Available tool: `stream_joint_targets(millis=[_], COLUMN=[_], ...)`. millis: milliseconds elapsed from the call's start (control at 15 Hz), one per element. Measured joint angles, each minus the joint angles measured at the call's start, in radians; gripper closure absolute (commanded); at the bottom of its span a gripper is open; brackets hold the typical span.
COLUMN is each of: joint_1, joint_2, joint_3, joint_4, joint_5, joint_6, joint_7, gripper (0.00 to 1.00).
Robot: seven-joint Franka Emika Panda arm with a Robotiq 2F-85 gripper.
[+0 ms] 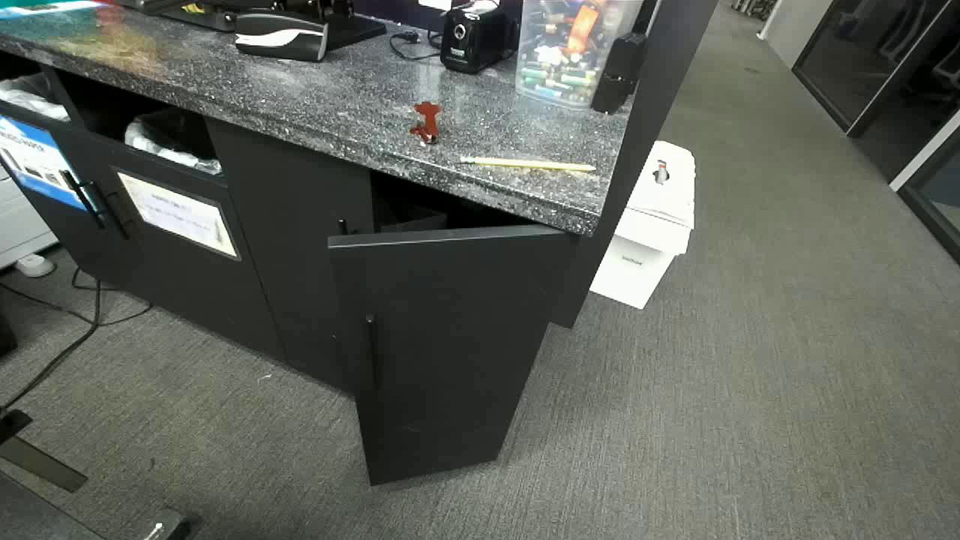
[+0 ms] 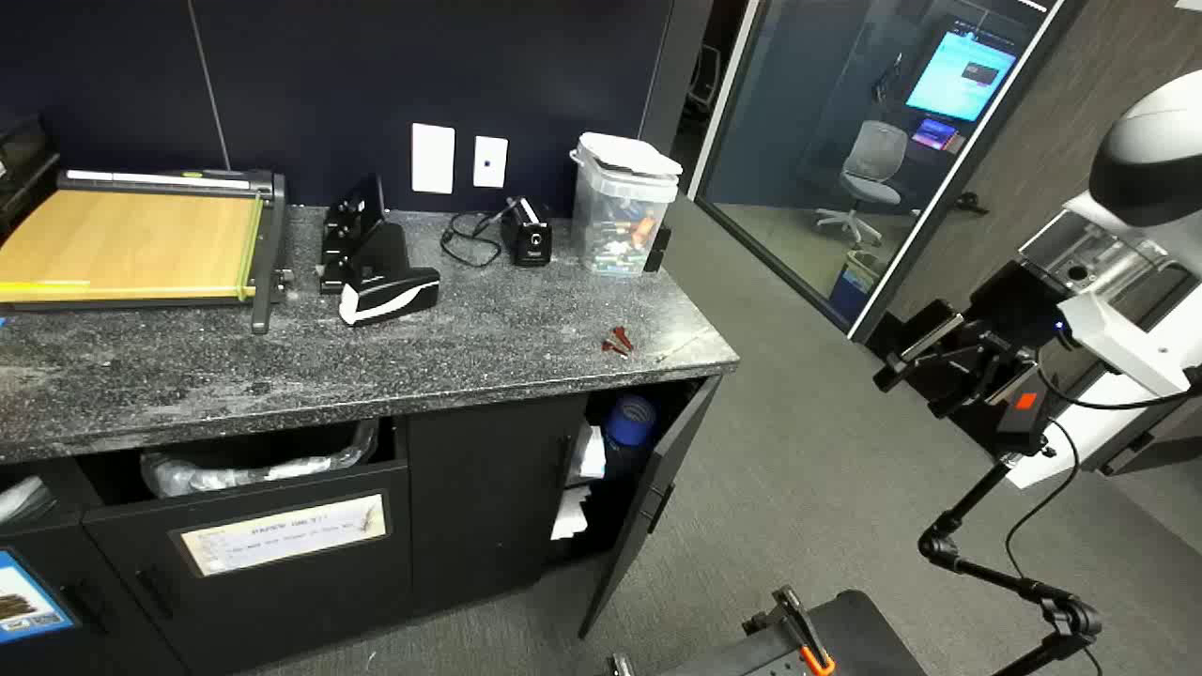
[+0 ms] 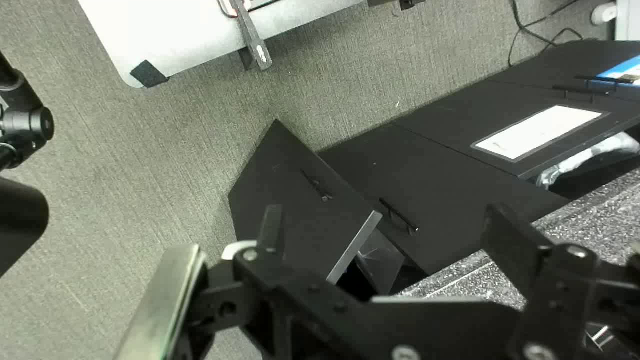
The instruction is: Move the staple remover to the left
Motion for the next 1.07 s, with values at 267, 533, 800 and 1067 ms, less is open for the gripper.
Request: stream_joint_targets(millis=[267,533,800,1067], joint_1=[0.000,0.000,-0.002,0.025], joint_2=[0.000,0.000,0.011,0.144], joint_3=[0.000,0.000,0.019,0.127], joint_4=[0.003,0.003,0.009,0.129], joint_5=[0.000,0.000,0.000,0.002], joint_6=[0.000,0.000,0.011,0.080], joint_7=[0.000,0.000,0.013,0.100], gripper=[0.00,0.00,0.00,0.00])
